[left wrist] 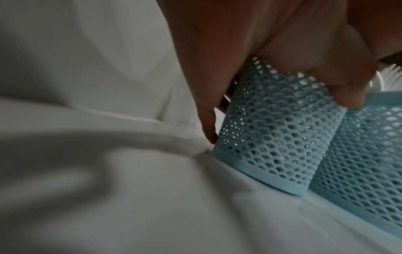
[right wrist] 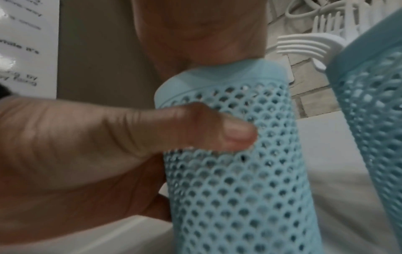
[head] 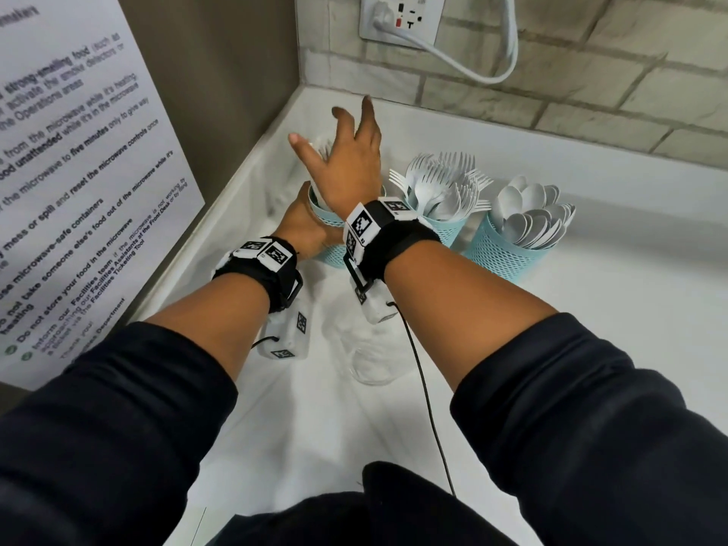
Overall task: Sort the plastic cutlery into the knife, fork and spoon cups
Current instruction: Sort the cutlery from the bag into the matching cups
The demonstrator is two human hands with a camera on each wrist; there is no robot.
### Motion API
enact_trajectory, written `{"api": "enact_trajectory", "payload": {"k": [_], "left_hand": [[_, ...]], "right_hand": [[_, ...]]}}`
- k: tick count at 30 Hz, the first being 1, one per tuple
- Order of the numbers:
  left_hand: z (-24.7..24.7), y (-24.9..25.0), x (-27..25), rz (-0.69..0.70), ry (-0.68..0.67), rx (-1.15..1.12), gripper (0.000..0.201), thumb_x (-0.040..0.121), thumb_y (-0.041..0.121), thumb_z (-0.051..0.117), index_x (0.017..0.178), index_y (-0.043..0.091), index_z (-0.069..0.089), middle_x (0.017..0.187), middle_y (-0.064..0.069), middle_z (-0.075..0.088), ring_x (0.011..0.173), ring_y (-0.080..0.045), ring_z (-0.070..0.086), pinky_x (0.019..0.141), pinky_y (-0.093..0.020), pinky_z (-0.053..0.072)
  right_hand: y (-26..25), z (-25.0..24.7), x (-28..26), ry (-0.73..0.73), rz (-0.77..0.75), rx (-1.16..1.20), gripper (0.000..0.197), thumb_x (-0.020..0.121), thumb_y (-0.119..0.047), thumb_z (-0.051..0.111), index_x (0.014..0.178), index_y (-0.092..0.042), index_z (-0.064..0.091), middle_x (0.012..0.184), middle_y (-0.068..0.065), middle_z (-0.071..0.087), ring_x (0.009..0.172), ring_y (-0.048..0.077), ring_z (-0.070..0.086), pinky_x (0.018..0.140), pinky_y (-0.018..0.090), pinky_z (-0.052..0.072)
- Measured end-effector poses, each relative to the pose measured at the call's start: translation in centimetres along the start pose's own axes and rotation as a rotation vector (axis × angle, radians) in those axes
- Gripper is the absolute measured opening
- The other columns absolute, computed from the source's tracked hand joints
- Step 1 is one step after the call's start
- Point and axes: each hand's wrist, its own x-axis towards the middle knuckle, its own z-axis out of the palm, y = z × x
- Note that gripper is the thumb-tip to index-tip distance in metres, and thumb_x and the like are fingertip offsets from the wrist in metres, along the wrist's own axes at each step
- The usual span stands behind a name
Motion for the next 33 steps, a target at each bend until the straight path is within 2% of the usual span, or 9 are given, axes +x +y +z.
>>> {"api": "enact_trajectory", "payload": {"k": [2,9,13,16,20,25,29,31,33], "left_hand": [[-0.1,0.1,-0.3,0.005,-0.007,-0.021,0.104,0.051,0.031,0.087,0.138,0.015,0.032,0.125,0.007,0.058,0.114,-0.001,0.054,0.094,-0.018,0.046],[-0.5,0.2,-0.1,-0.059,-0.031,-0.004,0.090,0.041,0.020,0.087,0.122,0.007,0.048,0.108,-0.002,0.067,0.103,-0.014,0.064,0.096,-0.040,0.050],[-0.4,-0.2,-0.1,-0.102,0.025,-0.018,0.098,0.047,0.008,0.088,0.130,0.016,0.037,0.118,-0.004,0.062,0.108,-0.017,0.061,0.096,-0.041,0.049],[-0.5,-0.2,0.0,-0.116,0.025,-0.040,0.098,0.053,0.004,0.088,0.133,0.018,0.035,0.121,-0.003,0.059,0.112,-0.017,0.058,0.095,-0.034,0.047],[-0.5,-0.3,0.0,-0.114,0.010,-0.032,0.103,0.047,0.013,0.089,0.134,0.019,0.035,0.124,-0.001,0.058,0.115,-0.015,0.056,0.097,-0.034,0.046],[-0.8,0.2,0.1,-0.092,0.049,-0.009,0.096,0.056,0.005,0.087,0.137,0.015,0.035,0.128,0.001,0.055,0.116,-0.012,0.053,0.098,-0.028,0.042],[-1.4,1.4,-0.7,-0.140,-0.089,0.052,0.073,0.066,0.007,0.081,0.131,0.016,0.050,0.123,0.002,0.061,0.110,-0.010,0.058,0.100,-0.033,0.045],[-1.7,2.6,-1.3,-0.219,-0.168,0.240,0.058,0.077,0.016,0.073,0.131,0.013,0.050,0.122,0.001,0.058,0.115,-0.017,0.055,0.096,-0.027,0.041],[-2.2,3.6,-1.4,-0.333,-0.245,0.525,0.057,0.081,0.032,0.069,0.130,0.013,0.049,0.123,0.004,0.053,0.112,-0.023,0.054,0.095,-0.027,0.041]], "right_hand": [[0.0,-0.4,0.8,-0.051,-0.060,-0.032,0.070,0.084,-0.053,0.057,0.140,-0.016,0.037,0.155,0.016,0.014,0.140,0.034,0.019,0.114,0.040,0.024],[-0.7,-0.6,1.6,-0.354,-0.313,-0.296,0.054,0.091,-0.058,0.041,0.132,-0.024,0.050,0.138,0.008,0.049,0.128,0.026,0.041,0.103,0.034,0.035],[0.6,-1.5,2.7,-0.167,-0.244,-0.418,0.041,0.100,-0.031,0.032,0.108,-0.006,0.064,0.111,0.013,0.064,0.105,0.028,0.057,0.078,0.030,0.041],[0.9,-1.9,3.0,-0.244,-0.277,-0.347,0.038,0.099,-0.033,0.038,0.101,-0.005,0.064,0.107,0.012,0.065,0.100,0.027,0.058,0.074,0.028,0.037],[1.2,-2.3,3.0,-0.318,-0.196,-0.342,0.043,0.097,-0.043,0.040,0.115,-0.010,0.061,0.120,0.011,0.060,0.115,0.026,0.051,0.089,0.031,0.040],[1.2,-5.5,3.1,-0.208,-0.077,-0.317,0.048,0.097,-0.049,0.033,0.138,-0.027,0.042,0.152,0.004,0.030,0.142,0.023,0.020,0.112,0.043,0.021],[3.1,-9.6,4.0,-0.048,0.062,-0.257,0.054,0.092,-0.057,0.031,0.127,-0.023,0.054,0.136,0.006,0.050,0.131,0.026,0.038,0.106,0.043,0.032],[4.6,-11.5,3.9,-0.083,0.105,-0.204,0.063,0.084,-0.069,0.027,0.115,-0.025,0.058,0.130,0.008,0.056,0.126,0.029,0.044,0.104,0.044,0.036],[5.8,-13.1,3.2,-0.164,0.138,-0.124,0.069,0.082,-0.074,0.030,0.127,-0.025,0.051,0.139,0.010,0.049,0.131,0.030,0.039,0.108,0.046,0.033]]}}
